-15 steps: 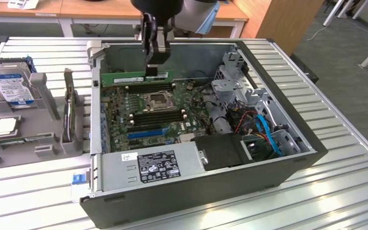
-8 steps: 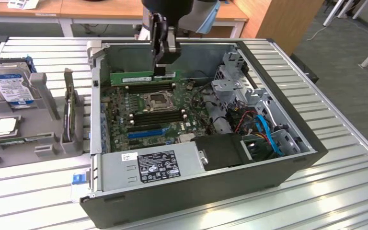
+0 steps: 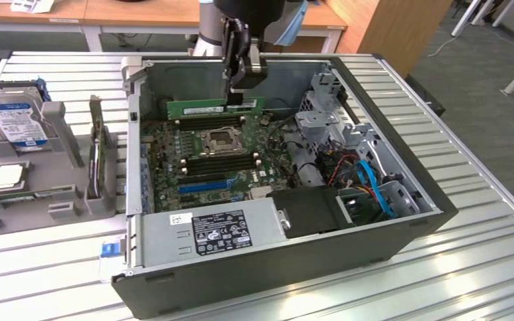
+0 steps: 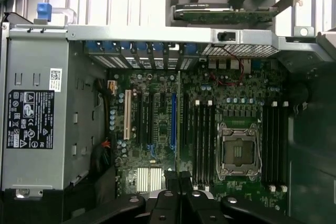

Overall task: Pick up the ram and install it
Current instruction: 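Pick up the ram and move it above insertion slot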

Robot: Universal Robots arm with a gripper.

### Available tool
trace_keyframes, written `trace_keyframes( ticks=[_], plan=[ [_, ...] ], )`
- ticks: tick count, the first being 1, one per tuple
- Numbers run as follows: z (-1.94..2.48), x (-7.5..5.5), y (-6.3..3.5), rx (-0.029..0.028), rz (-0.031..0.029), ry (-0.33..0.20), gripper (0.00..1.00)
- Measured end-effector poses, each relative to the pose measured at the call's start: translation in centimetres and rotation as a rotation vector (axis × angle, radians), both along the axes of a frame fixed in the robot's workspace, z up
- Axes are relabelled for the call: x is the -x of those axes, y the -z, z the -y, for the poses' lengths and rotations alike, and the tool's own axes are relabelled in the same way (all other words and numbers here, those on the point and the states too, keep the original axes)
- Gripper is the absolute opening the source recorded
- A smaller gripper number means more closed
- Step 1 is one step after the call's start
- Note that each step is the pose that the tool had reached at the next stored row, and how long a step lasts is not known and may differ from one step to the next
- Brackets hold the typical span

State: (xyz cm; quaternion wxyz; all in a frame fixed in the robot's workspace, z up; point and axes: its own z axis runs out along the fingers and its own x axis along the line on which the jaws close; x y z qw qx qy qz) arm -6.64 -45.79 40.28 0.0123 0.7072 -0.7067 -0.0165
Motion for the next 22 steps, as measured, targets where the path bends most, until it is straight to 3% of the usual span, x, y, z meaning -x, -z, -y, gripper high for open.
trace_keyframes(
  ticks=[12, 22],
  plan=[
    [-0.12, -0.4, 0.01, -0.0001, 0.0001, 0.0, 0.12],
    [-1.46, -0.4, 0.08, -0.0001, 0.0, 0.0, 0.12]
  ],
)
